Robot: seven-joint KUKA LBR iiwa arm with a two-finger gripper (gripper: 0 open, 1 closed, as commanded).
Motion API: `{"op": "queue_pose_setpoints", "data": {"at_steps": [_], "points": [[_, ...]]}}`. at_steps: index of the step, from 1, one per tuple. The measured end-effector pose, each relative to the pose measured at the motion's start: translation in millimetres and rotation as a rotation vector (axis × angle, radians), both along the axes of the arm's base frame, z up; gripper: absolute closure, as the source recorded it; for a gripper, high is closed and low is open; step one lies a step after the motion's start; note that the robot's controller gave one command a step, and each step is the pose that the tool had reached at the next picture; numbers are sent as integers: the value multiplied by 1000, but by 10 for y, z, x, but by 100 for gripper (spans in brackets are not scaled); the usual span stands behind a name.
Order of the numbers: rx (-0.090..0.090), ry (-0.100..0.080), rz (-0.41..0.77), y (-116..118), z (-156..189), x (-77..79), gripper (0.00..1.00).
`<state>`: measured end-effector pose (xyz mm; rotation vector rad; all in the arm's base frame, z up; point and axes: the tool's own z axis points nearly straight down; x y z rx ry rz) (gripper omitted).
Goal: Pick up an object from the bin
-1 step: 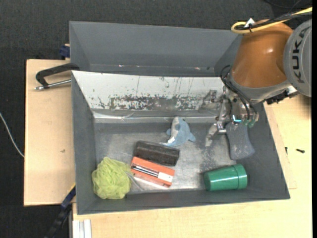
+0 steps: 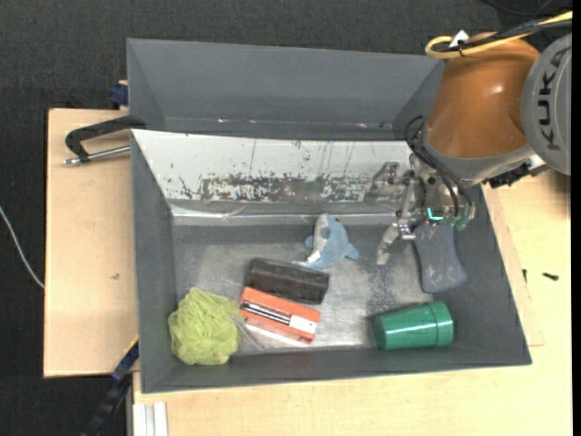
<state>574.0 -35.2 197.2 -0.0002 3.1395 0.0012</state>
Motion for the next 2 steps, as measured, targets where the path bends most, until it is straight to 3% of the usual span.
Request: {"op": "queue_pose_setpoints", "data": {"at_steps": [1, 2], "points": [[-1, -7, 37, 370, -461, -11, 0], [2, 6, 259, 656, -685, -53, 0]]}}
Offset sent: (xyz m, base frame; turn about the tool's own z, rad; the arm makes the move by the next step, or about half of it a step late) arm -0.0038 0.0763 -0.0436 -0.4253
